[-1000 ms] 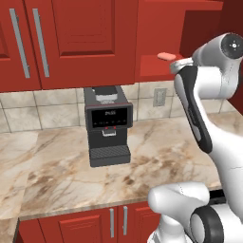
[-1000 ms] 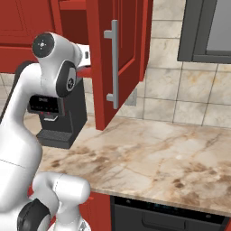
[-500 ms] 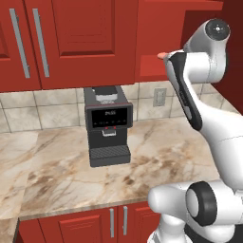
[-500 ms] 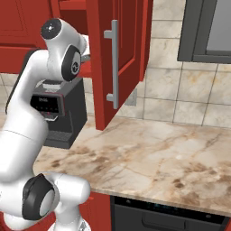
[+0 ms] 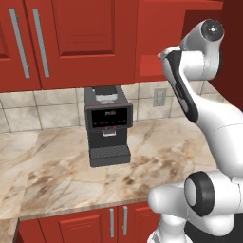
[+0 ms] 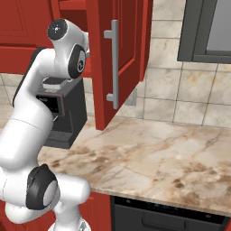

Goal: Locate and retrieve the bar soap and bar soap from the cabinet. Place them next to the sink.

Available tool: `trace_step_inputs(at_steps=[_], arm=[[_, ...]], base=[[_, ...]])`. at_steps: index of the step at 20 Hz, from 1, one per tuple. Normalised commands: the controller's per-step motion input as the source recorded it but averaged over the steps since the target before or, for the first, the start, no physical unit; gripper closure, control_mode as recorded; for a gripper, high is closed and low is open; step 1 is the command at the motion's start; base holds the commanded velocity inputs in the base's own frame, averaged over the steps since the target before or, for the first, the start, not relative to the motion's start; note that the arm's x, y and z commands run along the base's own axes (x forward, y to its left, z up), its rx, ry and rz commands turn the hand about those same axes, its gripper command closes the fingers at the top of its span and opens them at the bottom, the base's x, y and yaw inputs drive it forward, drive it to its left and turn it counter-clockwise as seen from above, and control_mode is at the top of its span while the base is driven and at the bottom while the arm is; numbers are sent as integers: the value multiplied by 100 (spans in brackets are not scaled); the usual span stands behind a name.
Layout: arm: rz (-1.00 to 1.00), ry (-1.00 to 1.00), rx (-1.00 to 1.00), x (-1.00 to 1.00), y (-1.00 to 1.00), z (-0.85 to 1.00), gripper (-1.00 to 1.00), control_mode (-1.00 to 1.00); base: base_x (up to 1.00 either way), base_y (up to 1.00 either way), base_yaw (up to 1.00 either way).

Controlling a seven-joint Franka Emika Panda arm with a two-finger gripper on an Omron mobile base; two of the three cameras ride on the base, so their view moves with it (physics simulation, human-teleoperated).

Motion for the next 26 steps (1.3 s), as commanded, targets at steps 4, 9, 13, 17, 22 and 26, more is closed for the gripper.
trace_step_inputs(at_steps=[4, 9, 13, 17, 22, 26], arm=[[0, -5, 0, 30, -2, -1, -100, -100], [2, 1, 0, 37, -4, 1, -100, -100], [1, 1, 0, 40, -5, 0, -100, -100], [2, 0, 0, 40, -9, 0, -100, -100], [0, 1, 0, 33, -10, 0, -100, -100], [0, 1, 0, 26, -12, 0, -100, -100]], base=[[0, 0, 0], [0, 0, 0], [0, 0, 0], [0, 0, 0], [0, 0, 0], [0, 0, 0]])
